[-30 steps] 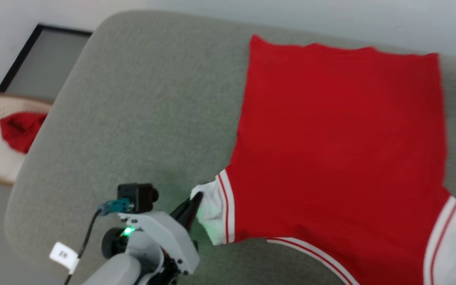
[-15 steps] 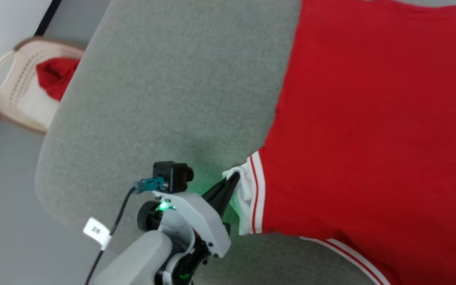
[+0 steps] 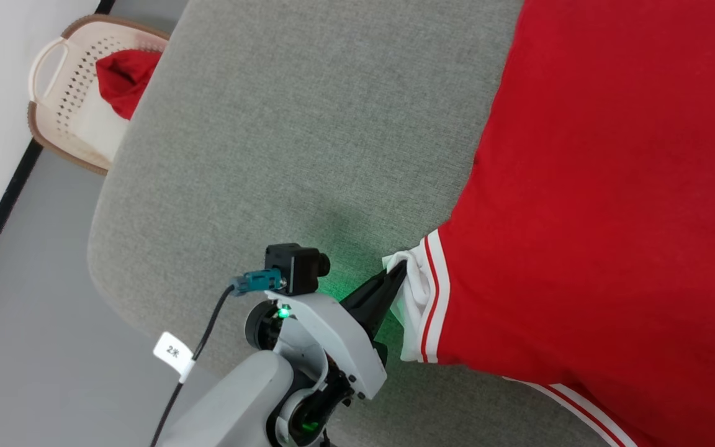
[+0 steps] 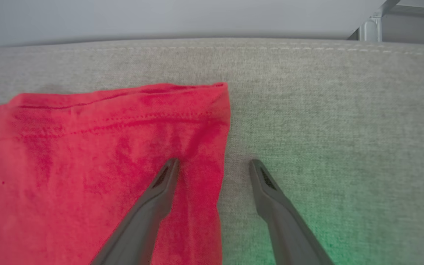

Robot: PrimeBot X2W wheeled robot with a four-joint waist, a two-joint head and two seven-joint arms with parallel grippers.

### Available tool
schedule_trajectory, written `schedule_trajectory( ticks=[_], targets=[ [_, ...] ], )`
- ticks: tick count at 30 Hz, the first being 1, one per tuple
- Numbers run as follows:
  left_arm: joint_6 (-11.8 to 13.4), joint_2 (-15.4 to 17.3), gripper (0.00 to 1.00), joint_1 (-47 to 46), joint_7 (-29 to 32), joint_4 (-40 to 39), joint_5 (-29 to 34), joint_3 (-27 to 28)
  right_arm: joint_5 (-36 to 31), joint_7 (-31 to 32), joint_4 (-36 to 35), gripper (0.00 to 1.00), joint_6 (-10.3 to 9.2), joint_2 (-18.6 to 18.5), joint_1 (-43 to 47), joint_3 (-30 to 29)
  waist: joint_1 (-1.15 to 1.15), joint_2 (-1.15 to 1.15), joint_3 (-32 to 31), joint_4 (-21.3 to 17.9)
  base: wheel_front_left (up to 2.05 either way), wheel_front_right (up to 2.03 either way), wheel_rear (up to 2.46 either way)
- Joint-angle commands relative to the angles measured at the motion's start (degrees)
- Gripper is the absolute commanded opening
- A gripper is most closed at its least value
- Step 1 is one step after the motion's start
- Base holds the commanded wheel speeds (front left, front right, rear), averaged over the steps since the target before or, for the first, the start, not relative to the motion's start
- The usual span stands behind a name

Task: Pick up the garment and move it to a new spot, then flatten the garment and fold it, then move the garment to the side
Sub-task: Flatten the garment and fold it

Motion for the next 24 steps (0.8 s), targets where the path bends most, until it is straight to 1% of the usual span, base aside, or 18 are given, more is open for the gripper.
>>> schedule_trajectory(
  ticks=[1, 2, 7, 9, 14, 18, 20, 24],
  targets=[
    [0.25, 0.27, 0.00, 0.12, 0.58, 1.90, 0.00, -0.27, -2.80, 2.52, 4.66, 0.09, -0.06, 3.28, 4.47, -2.04, 0.00, 0.00, 0.10, 0.35, 0.00, 0.00, 0.00],
    [0.18, 0.23, 0.00, 0.03, 0.59, 2.06, -0.06, -0.23, -4.03, 2.68, 4.63, 0.00, -0.06, 3.48, 4.31, -3.26, 0.00, 0.00, 0.10, 0.33, 0.00, 0.00, 0.00],
    [0.21, 0.16, 0.00, -0.27, 0.33, 2.81, -0.36, 0.02, -10.16, 3.46, 2.97, 0.00, -0.05, 5.34, 3.16, -8.27, 0.00, 0.00, -0.45, -0.29, 0.00, 0.00, 0.00],
    [0.25, 0.27, 0.00, -0.30, 0.37, 2.98, -0.44, 0.05, -11.59, 3.06, 2.08, 0.00, -0.04, 6.65, 2.63, -9.60, 0.00, 0.00, -1.05, -0.73, 0.00, 0.00, 0.00],
    [0.61, 1.01, 0.00, -0.19, 0.19, 2.97, -0.61, 0.67, -13.65, 2.09, 0.35, 0.00, -0.02, 8.05, 1.81, -10.76, 0.00, 0.00, -3.06, -2.39, 0.00, 0.00, 0.00],
    [0.84, 1.61, 0.00, 0.18, 0.03, 2.77, -0.78, 1.07, -13.08, 1.48, 0.01, 0.00, -0.02, 8.44, 1.75, -9.94, 0.00, 0.00, -4.61, -3.87, 0.00, 0.00, 0.00],
    [1.08, 2.18, 0.00, 0.54, 0.08, 2.68, -0.89, 1.25, -12.19, 0.99, 0.07, 0.00, -0.02, 8.63, 2.10, -8.30, 0.00, 0.00, -5.82, -5.02, 0.00, 0.00, 0.00],
    [1.58, 3.12, 0.00, 1.37, 0.30, 2.04, -1.06, 1.52, -7.67, 0.99, 0.12, 0.00, -0.03, 8.89, 3.22, -4.59, 0.00, 0.00, -8.40, -7.35, 0.00, 0.00, 0.00]
  ],
)
